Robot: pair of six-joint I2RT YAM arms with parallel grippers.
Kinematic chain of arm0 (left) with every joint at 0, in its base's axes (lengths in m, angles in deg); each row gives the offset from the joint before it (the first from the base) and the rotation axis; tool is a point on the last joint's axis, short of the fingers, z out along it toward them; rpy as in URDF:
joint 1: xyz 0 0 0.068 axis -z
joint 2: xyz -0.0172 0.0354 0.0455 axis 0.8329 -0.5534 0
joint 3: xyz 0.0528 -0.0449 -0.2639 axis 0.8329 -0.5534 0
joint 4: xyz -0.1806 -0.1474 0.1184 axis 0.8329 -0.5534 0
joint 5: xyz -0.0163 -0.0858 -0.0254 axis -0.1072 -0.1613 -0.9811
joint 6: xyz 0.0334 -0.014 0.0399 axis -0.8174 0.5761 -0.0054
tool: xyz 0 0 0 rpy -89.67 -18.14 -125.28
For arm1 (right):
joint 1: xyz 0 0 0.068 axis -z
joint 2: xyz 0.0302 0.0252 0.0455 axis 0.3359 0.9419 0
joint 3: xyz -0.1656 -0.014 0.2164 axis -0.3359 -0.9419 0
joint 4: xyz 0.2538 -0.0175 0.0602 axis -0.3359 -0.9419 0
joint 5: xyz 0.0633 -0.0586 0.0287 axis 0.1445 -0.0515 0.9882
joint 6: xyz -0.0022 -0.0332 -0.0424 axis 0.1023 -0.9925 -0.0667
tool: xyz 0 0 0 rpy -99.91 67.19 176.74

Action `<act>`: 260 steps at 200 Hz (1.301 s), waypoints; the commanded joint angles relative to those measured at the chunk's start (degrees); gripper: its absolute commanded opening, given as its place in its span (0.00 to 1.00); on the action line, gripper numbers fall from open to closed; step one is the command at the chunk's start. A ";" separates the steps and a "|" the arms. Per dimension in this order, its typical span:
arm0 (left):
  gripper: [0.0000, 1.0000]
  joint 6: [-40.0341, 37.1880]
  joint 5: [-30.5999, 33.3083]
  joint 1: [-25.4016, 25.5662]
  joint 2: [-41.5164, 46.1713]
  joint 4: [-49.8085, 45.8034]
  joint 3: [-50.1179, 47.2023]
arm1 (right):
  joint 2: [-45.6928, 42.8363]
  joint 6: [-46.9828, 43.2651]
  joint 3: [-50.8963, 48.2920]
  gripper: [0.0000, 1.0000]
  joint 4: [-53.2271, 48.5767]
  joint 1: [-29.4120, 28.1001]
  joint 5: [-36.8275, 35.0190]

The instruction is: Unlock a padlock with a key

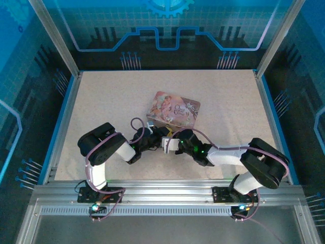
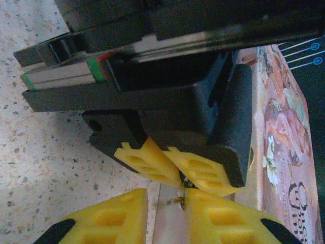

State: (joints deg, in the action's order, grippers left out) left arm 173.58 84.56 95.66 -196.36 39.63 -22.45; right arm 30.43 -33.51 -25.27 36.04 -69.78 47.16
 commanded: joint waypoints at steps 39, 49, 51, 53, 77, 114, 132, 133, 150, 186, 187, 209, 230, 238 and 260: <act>0.00 1.36 0.19 0.20 -0.08 4.32 -0.78 | 2.23 1.12 2.08 0.26 3.20 1.25 0.12; 0.00 1.37 0.19 0.15 -0.06 4.31 -0.76 | 2.37 1.20 2.15 0.26 3.51 1.37 -0.15; 0.00 1.37 0.16 0.19 -0.06 4.31 -0.77 | 2.41 1.21 2.16 0.27 3.51 1.44 -0.21; 0.00 1.37 0.15 0.19 -0.08 4.27 -0.74 | 2.46 1.27 2.21 0.26 3.54 1.45 -0.24; 0.00 1.51 0.05 0.16 -0.25 4.31 -0.77 | 3.01 1.47 2.69 0.25 3.42 1.82 -0.77; 0.00 1.63 -0.02 0.19 -0.41 4.52 -0.71 | 3.91 1.80 3.11 0.10 3.87 2.12 -1.18; 0.00 1.68 0.02 0.20 -0.43 4.59 -0.77 | 3.84 2.32 3.46 0.03 3.79 2.17 -1.32; 0.00 1.66 -0.01 0.15 -0.46 4.58 -0.77 | 3.83 2.38 3.48 0.03 3.79 2.17 -1.31; 0.00 1.70 -0.03 0.12 -0.50 4.62 -0.72 | 3.49 3.04 3.68 0.00 3.46 2.40 -1.38; 0.00 1.68 -0.01 0.15 -0.50 4.67 -0.76 | 2.69 4.34 3.49 0.00 3.18 2.52 -1.78; 0.00 1.66 0.02 0.13 -0.50 4.71 -0.76 | 2.69 4.40 3.49 0.00 3.17 2.52 -1.77; 0.00 1.73 -0.03 0.14 -0.41 4.68 -0.76 | 2.03 6.47 3.63 0.00 2.96 2.52 -2.08; 0.00 1.70 0.06 0.19 -0.25 4.62 -0.76 | 0.96 8.78 4.20 0.00 2.00 2.51 -1.39; 0.00 1.67 0.06 0.13 -0.25 4.62 -0.76 | 0.63 9.97 4.57 0.00 1.32 2.56 -1.23; 0.00 1.71 0.05 0.17 -0.14 4.49 -0.75 | -0.12 14.36 6.06 0.00 -0.82 2.53 0.23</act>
State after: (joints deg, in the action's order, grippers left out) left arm 174.61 86.22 95.36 -196.40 39.67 -22.45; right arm 32.51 -25.79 -22.35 35.71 -68.55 46.88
